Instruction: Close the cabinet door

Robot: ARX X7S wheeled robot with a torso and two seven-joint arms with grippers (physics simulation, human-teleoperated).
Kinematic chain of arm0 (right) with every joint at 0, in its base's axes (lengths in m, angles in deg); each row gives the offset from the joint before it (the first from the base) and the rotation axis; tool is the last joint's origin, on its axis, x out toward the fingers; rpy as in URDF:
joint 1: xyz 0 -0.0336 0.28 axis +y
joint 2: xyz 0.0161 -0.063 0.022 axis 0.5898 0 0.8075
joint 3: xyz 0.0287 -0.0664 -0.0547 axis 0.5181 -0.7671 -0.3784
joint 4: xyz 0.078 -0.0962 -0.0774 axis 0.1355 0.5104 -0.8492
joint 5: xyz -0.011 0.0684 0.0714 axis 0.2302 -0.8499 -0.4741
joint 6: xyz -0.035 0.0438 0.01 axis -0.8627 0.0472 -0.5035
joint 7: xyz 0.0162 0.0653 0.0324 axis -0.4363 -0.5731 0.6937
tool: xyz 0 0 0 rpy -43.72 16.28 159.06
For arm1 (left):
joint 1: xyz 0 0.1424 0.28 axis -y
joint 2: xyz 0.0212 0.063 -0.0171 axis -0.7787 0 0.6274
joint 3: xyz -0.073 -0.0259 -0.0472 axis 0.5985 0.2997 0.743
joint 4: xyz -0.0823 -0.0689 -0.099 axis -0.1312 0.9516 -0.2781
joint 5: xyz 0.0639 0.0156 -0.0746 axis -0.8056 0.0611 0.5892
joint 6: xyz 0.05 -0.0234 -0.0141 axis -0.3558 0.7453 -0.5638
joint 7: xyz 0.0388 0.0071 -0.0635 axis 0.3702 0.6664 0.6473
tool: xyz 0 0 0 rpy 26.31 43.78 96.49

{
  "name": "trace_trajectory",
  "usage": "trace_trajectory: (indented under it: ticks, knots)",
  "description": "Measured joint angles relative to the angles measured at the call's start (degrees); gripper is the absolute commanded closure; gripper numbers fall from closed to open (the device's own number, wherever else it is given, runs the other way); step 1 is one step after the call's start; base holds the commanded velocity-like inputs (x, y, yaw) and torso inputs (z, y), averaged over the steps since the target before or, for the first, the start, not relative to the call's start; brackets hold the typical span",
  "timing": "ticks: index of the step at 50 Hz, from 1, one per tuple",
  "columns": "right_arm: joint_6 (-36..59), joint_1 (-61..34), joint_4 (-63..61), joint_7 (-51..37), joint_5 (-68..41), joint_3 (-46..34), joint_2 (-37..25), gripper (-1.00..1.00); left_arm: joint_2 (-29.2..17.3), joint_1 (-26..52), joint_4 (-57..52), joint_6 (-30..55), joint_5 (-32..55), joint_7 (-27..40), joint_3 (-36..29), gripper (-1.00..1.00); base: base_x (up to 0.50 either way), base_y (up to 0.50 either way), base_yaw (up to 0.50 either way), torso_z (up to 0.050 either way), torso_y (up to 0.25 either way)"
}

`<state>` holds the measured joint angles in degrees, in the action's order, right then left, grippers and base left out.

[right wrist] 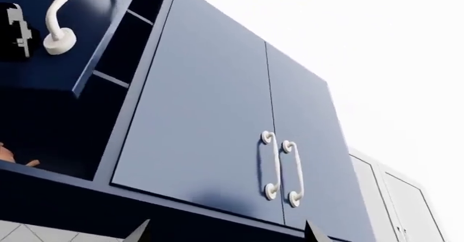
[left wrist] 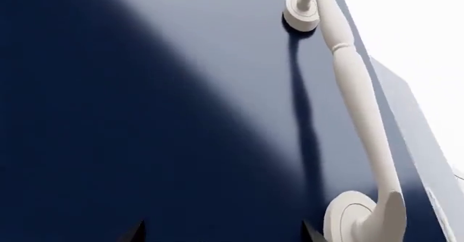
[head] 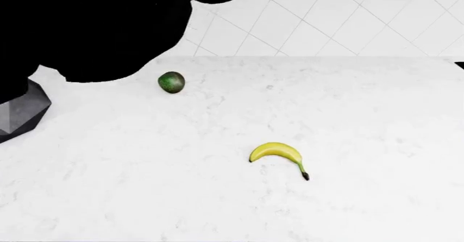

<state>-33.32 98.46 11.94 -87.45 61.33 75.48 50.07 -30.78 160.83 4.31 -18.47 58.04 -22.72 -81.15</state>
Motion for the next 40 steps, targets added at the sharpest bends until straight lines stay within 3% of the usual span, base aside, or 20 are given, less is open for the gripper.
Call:
trace_trajectory:
  ticks: [15,31,40]
  knots:
    - [1.0,0.4,0.0,-0.5,1.1,0.3,0.0,-1.0,6.9,6.1,6.6,1.6,2.5,2.8,-1.0,-1.0,0.0,0.0,0.0,0.03,-0.165]
    - [2.1,0.4,0.0,-1.3,5.8,-4.0,0.0,-1.0,8.8,10.9,6.1,1.4,-0.5,1.1,-0.4,-1.0,0.0,0.0,0.0,0.035,-0.181]
    - [2.8,0.4,0.0,-1.6,8.2,-6.4,0.0,-1.0,8.9,11.7,6.3,6.6,1.2,-0.8,3.7,-1.0,0.0,-0.01,-0.01,0.032,-0.072]
